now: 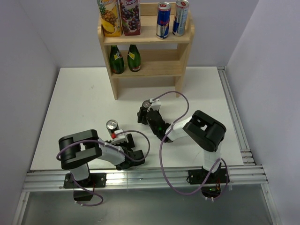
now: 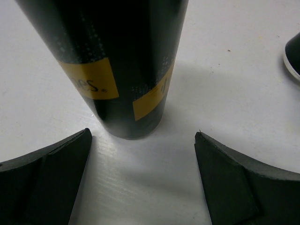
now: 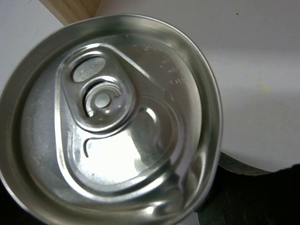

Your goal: Place and organize the beverage onto the shelf

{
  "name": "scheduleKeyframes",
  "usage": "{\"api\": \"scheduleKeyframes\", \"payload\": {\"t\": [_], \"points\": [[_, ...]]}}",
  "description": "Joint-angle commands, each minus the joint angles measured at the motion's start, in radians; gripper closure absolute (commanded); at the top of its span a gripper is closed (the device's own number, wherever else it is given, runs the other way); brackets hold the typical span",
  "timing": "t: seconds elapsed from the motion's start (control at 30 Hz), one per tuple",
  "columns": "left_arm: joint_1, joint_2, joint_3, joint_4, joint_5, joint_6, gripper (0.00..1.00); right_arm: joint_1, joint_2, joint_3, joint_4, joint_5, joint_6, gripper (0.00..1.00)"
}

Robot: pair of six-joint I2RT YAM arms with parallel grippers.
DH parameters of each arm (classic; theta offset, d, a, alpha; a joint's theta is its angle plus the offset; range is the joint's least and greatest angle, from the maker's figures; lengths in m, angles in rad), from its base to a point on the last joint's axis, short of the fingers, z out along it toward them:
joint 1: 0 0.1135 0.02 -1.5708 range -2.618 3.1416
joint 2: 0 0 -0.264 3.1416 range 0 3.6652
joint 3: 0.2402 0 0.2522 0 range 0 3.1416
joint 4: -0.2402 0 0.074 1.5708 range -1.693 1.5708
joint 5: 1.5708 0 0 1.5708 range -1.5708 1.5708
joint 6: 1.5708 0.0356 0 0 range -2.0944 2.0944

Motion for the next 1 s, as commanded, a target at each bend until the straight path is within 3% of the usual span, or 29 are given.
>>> {"api": "scheduleKeyframes", "payload": {"t": [0.0,0.23,0.47,0.63,0.73,0.8,0.97], "points": [[0.039,-0.017,-0.033,0.235,-0.004,0.187,0.01,-0.006,-0.008,-0.049,-0.055,0.010,0.031,1.00],[0.115,-0.030,-0.095,0.550,0.039,0.507,0.01,-0.006,-0.014,-0.066,-0.049,0.004,0.036,1.00],[0.228,0.019,-0.173,1.054,0.122,0.831,0.01,-0.006,-0.025,-0.076,-0.061,0.004,0.036,1.00],[0.280,0.102,-0.152,1.234,0.179,0.986,0.10,-0.006,-0.103,-0.066,-0.136,0.035,0.025,1.00],[0.300,0.137,-0.117,1.236,0.200,0.989,0.21,-0.006,-0.170,-0.042,-0.200,0.071,0.010,1.00],[0.314,0.160,-0.112,1.285,0.216,1.007,0.34,-0.008,-0.213,-0.022,-0.226,0.093,-0.010,1.00],[0.325,0.176,-0.103,1.278,0.210,0.982,0.94,-0.020,-0.275,0.084,-0.325,0.142,-0.074,1.00]]}}
